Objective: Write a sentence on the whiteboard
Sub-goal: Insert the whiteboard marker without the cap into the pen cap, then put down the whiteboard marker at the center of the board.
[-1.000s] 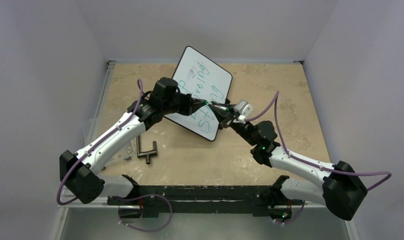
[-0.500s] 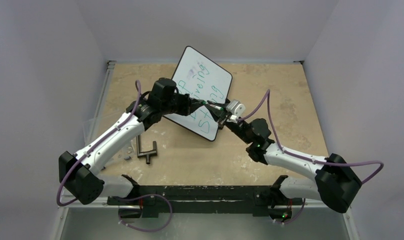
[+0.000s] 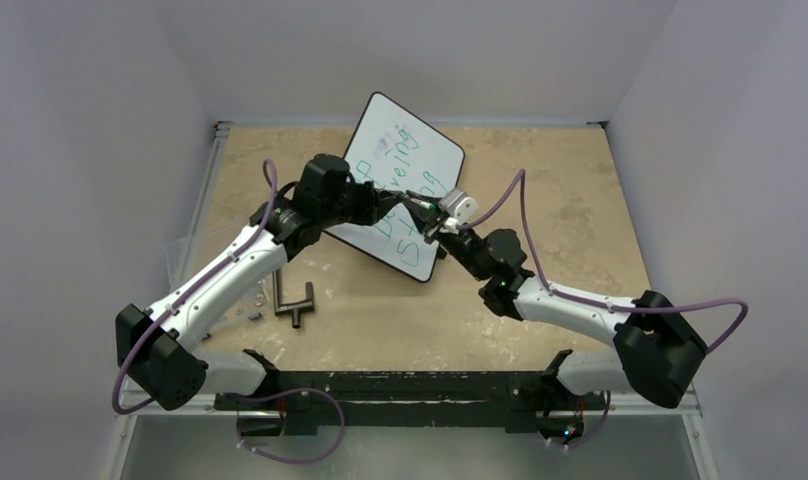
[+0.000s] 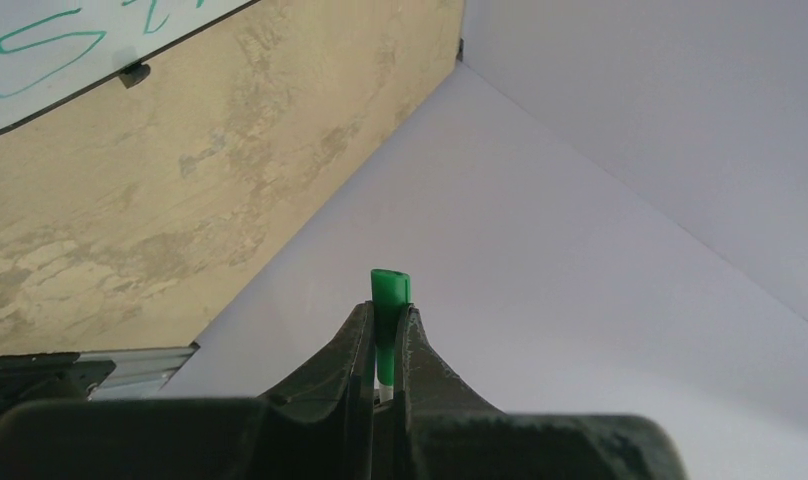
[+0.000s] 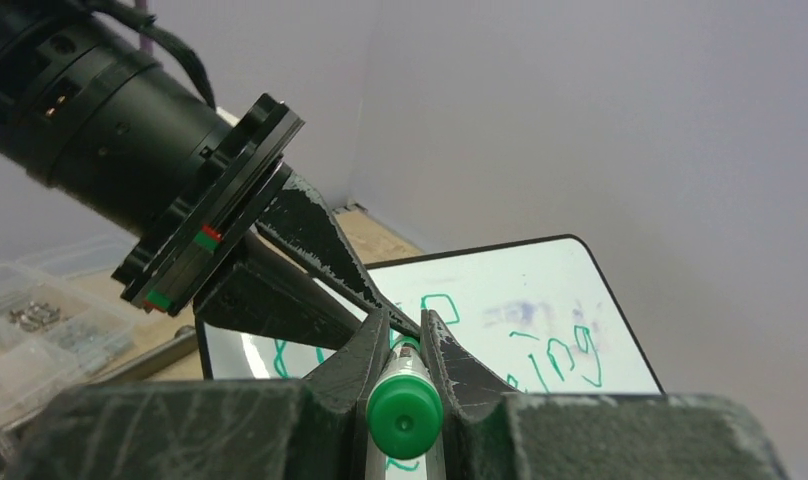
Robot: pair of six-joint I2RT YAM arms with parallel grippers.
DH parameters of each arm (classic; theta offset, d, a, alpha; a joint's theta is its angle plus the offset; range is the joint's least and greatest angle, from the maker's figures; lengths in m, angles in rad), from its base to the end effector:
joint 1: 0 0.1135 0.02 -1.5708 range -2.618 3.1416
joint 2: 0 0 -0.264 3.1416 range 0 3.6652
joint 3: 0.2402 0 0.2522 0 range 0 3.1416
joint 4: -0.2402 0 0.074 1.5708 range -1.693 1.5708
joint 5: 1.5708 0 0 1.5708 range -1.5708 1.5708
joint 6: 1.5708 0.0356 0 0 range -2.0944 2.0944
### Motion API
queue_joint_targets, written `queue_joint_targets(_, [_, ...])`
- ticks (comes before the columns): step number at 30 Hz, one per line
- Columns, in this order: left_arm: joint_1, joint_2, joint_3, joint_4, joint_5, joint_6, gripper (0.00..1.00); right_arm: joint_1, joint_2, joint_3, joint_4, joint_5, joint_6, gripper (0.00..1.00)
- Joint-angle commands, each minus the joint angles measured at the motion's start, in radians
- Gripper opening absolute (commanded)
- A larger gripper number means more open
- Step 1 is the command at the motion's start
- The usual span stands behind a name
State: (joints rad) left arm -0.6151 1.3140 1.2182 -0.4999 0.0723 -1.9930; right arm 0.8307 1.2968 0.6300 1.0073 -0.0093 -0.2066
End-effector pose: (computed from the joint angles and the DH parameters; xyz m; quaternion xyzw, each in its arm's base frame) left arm 0.2380 -0.1713 0.3437 -0.5482 0.6923 -0.4600 0.0926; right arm 0.1896 0.2081 0.2999 -0.2894 0.4993 0.2533 0.7764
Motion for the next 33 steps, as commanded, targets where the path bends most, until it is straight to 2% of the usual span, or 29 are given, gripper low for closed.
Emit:
queue_joint_targets(1, [-0.044, -0.070, 0.023, 0.184, 0.103, 0.003, 0.00, 0.015, 0.066, 0.072, -0.046, 0.086, 0.173, 0.00])
queue_joint_targets(7, [-0.084, -0.093, 0.022, 0.252, 0.032, 0.027, 0.00, 0.015, 0.109, 0.133, -0.069, 0.268, 0.481, 0.00])
queue_joint_targets(15, [-0.151, -0.061, 0.034, 0.348, -0.025, 0.036, 0.00, 0.016, 0.203, 0.245, -0.205, 0.345, 0.768, 0.00])
queue_joint_targets(21, [-0.199, -0.025, 0.071, 0.363, -0.051, 0.036, 0.00, 0.022, 0.228, 0.285, -0.282, 0.409, 0.805, 0.00])
queue_joint_targets(26, [-0.228, -0.009, 0.090, 0.367, -0.060, 0.043, 0.00, 0.022, 0.224, 0.268, -0.255, 0.433, 0.814, 0.00])
queue_joint_targets(33, [-0.227, -0.064, 0.061, 0.331, -0.123, 0.088, 0.00, 0.021, 0.184, 0.235, -0.205, 0.430, 0.789, 0.00])
